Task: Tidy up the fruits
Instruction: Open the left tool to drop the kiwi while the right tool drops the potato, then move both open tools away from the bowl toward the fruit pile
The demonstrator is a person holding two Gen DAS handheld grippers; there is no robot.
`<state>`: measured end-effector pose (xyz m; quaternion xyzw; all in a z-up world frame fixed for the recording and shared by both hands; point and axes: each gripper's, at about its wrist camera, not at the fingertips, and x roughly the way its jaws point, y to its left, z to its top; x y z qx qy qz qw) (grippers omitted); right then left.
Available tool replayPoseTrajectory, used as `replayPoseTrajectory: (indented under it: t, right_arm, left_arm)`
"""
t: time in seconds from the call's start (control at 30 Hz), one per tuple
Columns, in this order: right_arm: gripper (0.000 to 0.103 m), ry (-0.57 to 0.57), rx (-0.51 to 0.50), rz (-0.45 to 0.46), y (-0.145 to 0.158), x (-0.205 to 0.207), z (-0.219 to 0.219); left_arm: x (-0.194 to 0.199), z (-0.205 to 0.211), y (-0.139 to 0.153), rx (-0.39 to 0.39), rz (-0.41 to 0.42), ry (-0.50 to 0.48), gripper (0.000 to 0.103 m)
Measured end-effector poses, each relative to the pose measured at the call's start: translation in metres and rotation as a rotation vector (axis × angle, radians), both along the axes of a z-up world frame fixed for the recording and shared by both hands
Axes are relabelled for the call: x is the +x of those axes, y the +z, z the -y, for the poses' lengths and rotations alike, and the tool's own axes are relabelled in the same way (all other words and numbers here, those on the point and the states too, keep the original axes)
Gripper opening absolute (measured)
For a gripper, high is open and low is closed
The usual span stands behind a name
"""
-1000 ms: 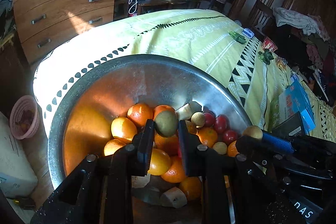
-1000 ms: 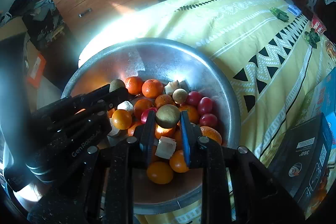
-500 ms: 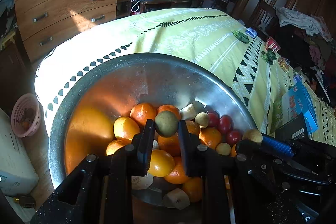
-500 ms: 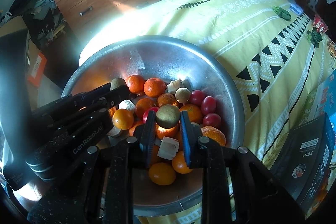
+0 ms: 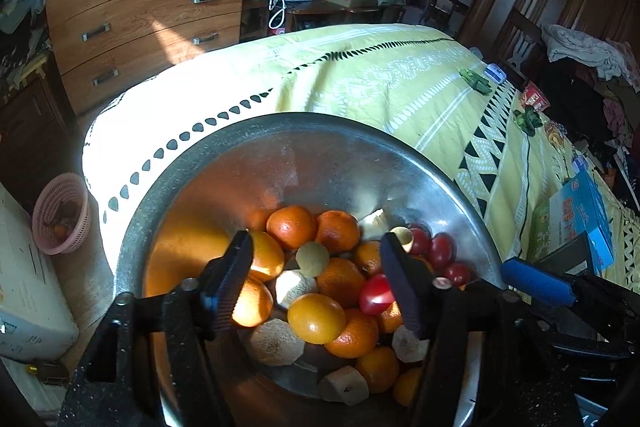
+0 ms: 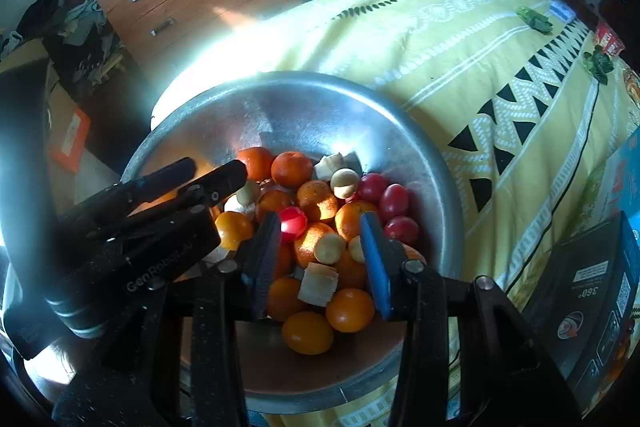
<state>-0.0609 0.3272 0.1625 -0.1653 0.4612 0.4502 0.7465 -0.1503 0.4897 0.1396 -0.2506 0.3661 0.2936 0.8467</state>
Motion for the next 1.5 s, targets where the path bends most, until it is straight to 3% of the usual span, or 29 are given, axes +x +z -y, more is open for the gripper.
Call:
replayPoseTrajectory:
  t: [0.1, 0.3, 0.53, 0.67, 0.9, 0.97, 1.1, 1.4, 1.5]
  right_arm:
    - [0.066, -0.018, 0.023, 0.005, 0.007, 0.002, 0.006]
    - [0.079, -0.021, 0.065, 0.076, 0.032, -0.006, 0.015]
    - [0.082, -0.061, 0.138, 0.189, 0.065, -0.012, 0.039]
    - [0.083, -0.096, 0.199, 0.269, 0.084, -0.019, 0.064]
    - [0.089, -0.221, 0.330, 0.398, 0.108, -0.035, 0.143]
    - [0.090, -0.274, 0.354, 0.426, 0.109, -0.040, 0.173]
    - [0.091, -0.391, 0.373, 0.449, 0.105, -0.045, 0.232]
    - [0.092, -0.642, 0.329, 0.449, 0.089, -0.051, 0.361]
    - [0.092, -0.685, 0.332, 0.453, 0.090, -0.059, 0.385]
  left_arm:
    - [-0.004, -0.003, 0.001, 0.001, 0.002, 0.019, 0.080]
    - [-0.010, -0.011, 0.001, 0.008, -0.014, 0.053, 0.082]
    - [-0.023, -0.015, 0.011, 0.028, 0.007, 0.104, 0.082]
    - [-0.039, -0.010, 0.033, 0.068, 0.072, 0.133, 0.082]
    - [-0.077, 0.004, 0.080, 0.149, 0.231, 0.206, 0.084]
    - [-0.086, 0.010, 0.094, 0.175, 0.272, 0.228, 0.090]
    - [-0.094, 0.027, 0.120, 0.234, 0.340, 0.241, 0.092]
    - [-0.072, 0.098, 0.154, 0.315, 0.369, 0.144, 0.093]
    - [-0.053, 0.141, 0.168, 0.341, 0.379, 0.044, 0.093]
